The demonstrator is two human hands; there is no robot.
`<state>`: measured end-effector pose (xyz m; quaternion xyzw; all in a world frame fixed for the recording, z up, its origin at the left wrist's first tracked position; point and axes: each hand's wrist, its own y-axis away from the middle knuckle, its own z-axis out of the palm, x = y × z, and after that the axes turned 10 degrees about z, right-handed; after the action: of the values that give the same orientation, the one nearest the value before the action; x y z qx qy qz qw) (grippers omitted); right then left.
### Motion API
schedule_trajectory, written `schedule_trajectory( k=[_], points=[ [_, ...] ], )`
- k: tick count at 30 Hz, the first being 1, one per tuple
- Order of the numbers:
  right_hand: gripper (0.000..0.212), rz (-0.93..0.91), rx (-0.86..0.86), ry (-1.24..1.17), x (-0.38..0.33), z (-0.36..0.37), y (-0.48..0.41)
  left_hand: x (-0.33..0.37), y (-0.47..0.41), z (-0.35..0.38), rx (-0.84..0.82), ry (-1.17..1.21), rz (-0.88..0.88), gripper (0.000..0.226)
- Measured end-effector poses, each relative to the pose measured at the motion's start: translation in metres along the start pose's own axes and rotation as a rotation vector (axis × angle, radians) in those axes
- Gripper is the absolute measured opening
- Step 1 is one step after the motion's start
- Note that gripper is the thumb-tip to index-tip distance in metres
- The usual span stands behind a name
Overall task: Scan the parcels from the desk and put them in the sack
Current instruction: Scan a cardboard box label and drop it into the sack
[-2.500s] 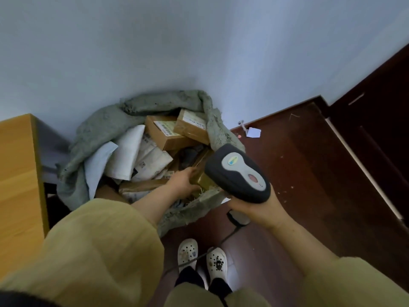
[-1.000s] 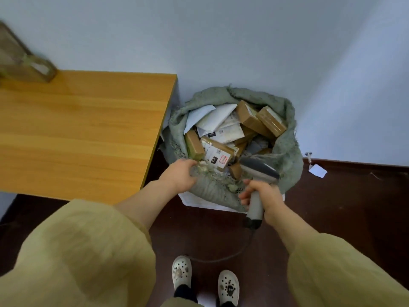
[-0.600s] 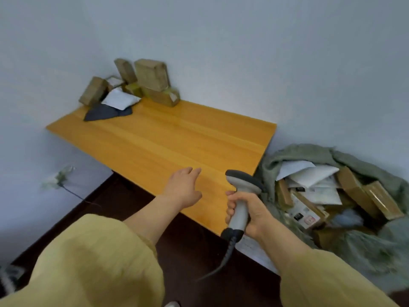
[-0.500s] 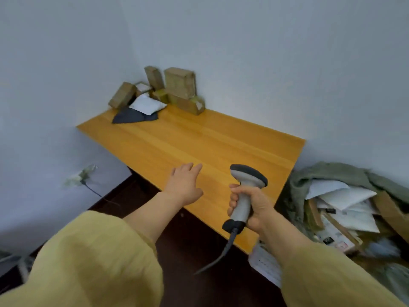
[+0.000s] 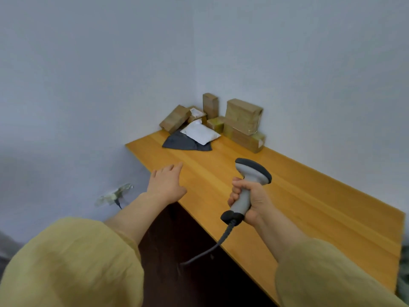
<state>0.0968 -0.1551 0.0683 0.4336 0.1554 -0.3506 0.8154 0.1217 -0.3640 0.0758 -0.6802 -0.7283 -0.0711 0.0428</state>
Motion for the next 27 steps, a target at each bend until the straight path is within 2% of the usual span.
schedule_trajectory(
  k=[13,19,24,27],
  points=[
    [0.011,0.099,-0.01,-0.106,-0.085,0.106,-0.218,-0.109,-0.218,-0.013,-0.017,0.005,-0.11,0.078],
    [0.012,0.091,0.014,-0.086,-0.12,0.139,-0.294,-0.148,-0.308,-0.006,0.018,0.102,-0.149,0.065],
    [0.012,0.081,0.039,-0.18,-0.144,0.161,-0.358,-0.184,-0.41,0.013,0.045,0.133,-0.14,0.053],
    [0.012,0.065,0.096,-0.223,-0.156,0.178,-0.397,-0.205,-0.476,0.026,0.053,0.15,-0.138,0.064]
  ],
)
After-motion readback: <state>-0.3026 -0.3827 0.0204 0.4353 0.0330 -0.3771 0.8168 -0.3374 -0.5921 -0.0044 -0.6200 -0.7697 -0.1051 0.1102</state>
